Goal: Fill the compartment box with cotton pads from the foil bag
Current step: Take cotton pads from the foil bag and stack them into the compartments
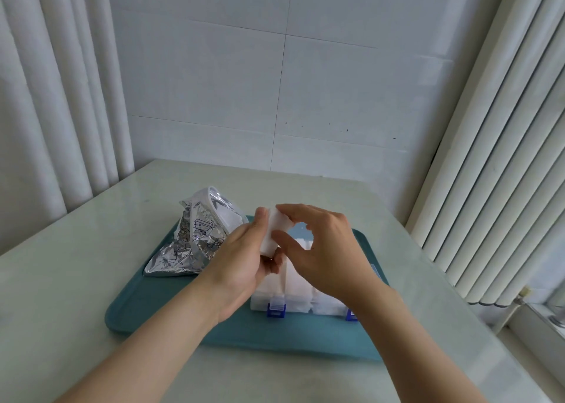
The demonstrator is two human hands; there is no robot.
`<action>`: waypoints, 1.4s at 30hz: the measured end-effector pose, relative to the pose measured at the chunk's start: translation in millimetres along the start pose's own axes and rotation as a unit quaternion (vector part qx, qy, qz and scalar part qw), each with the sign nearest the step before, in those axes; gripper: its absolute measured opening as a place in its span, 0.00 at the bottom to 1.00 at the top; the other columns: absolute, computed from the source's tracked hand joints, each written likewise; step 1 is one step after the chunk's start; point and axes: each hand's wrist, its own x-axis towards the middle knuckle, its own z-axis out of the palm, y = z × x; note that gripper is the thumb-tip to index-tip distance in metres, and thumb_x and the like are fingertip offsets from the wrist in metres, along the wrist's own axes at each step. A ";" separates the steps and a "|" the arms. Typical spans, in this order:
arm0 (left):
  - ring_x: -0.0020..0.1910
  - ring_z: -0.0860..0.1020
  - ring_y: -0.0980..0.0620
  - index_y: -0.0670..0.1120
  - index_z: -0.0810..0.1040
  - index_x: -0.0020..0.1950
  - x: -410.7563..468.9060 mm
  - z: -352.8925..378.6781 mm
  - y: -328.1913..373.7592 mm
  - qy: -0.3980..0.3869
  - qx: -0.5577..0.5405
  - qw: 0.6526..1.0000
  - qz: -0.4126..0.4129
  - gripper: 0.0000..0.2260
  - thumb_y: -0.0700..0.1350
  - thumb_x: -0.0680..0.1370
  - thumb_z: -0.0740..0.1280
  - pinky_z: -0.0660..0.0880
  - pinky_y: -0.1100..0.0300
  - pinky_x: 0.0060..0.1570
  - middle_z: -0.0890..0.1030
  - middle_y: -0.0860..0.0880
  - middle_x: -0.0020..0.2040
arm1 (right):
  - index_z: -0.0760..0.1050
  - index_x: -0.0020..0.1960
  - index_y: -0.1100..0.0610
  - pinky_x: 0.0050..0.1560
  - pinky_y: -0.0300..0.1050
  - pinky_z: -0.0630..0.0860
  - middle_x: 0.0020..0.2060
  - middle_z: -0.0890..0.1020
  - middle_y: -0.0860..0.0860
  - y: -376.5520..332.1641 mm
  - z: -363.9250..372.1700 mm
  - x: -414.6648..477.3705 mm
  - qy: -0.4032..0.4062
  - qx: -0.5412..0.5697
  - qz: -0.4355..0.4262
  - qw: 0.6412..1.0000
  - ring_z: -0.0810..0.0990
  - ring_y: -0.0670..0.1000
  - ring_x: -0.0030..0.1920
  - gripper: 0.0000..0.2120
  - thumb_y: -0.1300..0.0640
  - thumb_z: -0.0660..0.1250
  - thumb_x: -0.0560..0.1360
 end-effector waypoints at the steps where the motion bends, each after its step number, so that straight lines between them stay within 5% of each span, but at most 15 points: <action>1: 0.34 0.71 0.50 0.36 0.81 0.66 0.3 -0.4 -0.4 0.000 0.001 1.000 0.003 0.26 0.56 0.88 0.55 0.69 0.55 0.38 0.74 0.43 0.40 | 0.82 0.65 0.50 0.56 0.31 0.75 0.53 0.86 0.41 0.5 0.8 -0.5 0.018 0.000 -0.002 1.000 0.81 0.42 0.55 0.16 0.51 0.75 0.78; 7: 0.35 0.71 0.48 0.38 0.82 0.53 0.9 2.4 -2.9 -0.001 -0.026 1.000 0.001 0.22 0.54 0.87 0.58 0.69 0.52 0.39 0.75 0.42 0.38 | 0.85 0.59 0.52 0.53 0.49 0.82 0.54 0.87 0.45 5.1 15.3 -10.6 0.112 -0.021 -0.061 0.992 0.86 0.50 0.52 0.11 0.57 0.76 0.77; 11: 0.36 0.71 0.49 0.36 0.81 0.62 0.4 1.6 -4.2 -0.016 -0.002 1.000 0.002 0.24 0.55 0.87 0.58 0.68 0.53 0.39 0.76 0.41 0.41 | 0.81 0.66 0.52 0.57 0.42 0.77 0.55 0.83 0.45 5.8 18.3 -14.6 0.096 0.012 -0.016 0.995 0.81 0.48 0.57 0.16 0.55 0.74 0.78; 17: 0.34 0.72 0.49 0.33 0.78 0.65 -2.3 3.2 -3.3 -0.022 0.018 1.000 -0.001 0.27 0.56 0.88 0.55 0.69 0.54 0.37 0.73 0.45 0.36 | 0.85 0.54 0.55 0.47 0.48 0.80 0.48 0.85 0.46 14.7 15.9 -20.2 0.159 0.004 -0.052 0.986 0.83 0.50 0.47 0.09 0.57 0.79 0.75; 31: 0.36 0.75 0.47 0.40 0.82 0.52 -3.5 6.3 2.6 -0.032 -0.002 0.999 -0.007 0.21 0.52 0.89 0.55 0.72 0.52 0.41 0.78 0.42 0.40 | 0.88 0.51 0.56 0.40 0.50 0.82 0.50 0.89 0.48 18.2 26.2 -23.4 0.249 -0.023 -0.114 0.961 0.87 0.52 0.44 0.06 0.60 0.79 0.75; 42: 0.41 0.78 0.47 0.36 0.81 0.62 -0.4 3.4 0.5 -0.004 -0.011 1.000 -0.016 0.20 0.51 0.88 0.58 0.78 0.49 0.46 0.82 0.40 0.46 | 0.84 0.44 0.56 0.45 0.41 0.79 0.46 0.83 0.47 8.9 14.9 -23.5 0.188 0.066 -0.071 0.977 0.83 0.48 0.47 0.08 0.65 0.81 0.70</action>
